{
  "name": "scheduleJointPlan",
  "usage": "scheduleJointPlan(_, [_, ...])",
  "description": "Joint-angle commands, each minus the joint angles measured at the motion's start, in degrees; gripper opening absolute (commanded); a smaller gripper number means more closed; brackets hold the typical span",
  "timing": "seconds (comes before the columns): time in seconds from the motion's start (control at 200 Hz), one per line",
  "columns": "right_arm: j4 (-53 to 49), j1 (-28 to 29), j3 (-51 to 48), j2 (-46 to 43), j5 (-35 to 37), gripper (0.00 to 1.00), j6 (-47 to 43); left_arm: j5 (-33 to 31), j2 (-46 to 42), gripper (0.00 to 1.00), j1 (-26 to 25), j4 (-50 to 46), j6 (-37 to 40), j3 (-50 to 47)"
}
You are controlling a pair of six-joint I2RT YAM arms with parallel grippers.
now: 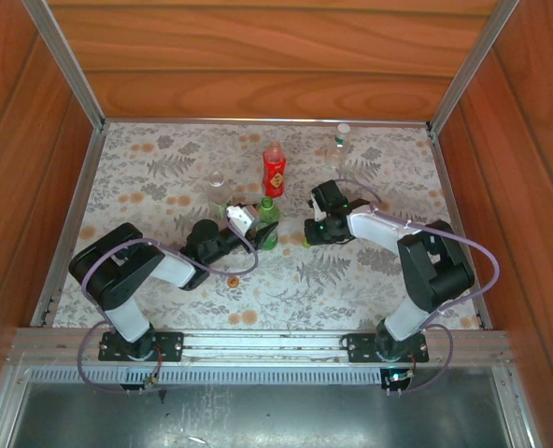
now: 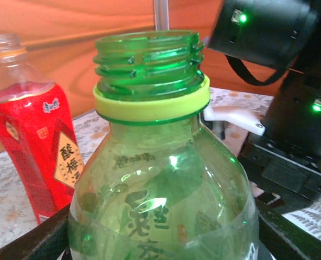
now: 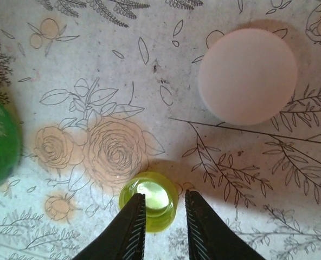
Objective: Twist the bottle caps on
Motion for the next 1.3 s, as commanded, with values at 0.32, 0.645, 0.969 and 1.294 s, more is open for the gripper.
scheduleJointPlan(0.32, [0.5, -0.7, -1.8, 1.1, -1.2, 0.03, -1.1, -0.5, -0.5, 0.86, 1.2, -3.0, 0.9, -1.0])
scheduleJointPlan(0.645, [5.5, -0.6, -5.7, -9.3, -1.1, 0.00, -2.6, -3.4, -10.4, 1.00, 0.5, -6.8, -3.5, -4.6])
scheduleJointPlan(0.969, [26.5, -0.3, -18.0, -24.7, -1.9, 0.00, -5.9, -8.4, -27.5, 1.00, -6.2, -23.6, -12.1, -5.5])
scheduleJointPlan(1.294, [40.3, -0.4, -26.3, -35.2, -5.0, 0.02, -10.5, -11.6, -22.4, 0.91, -17.4, -24.4, -24.3, 1.2])
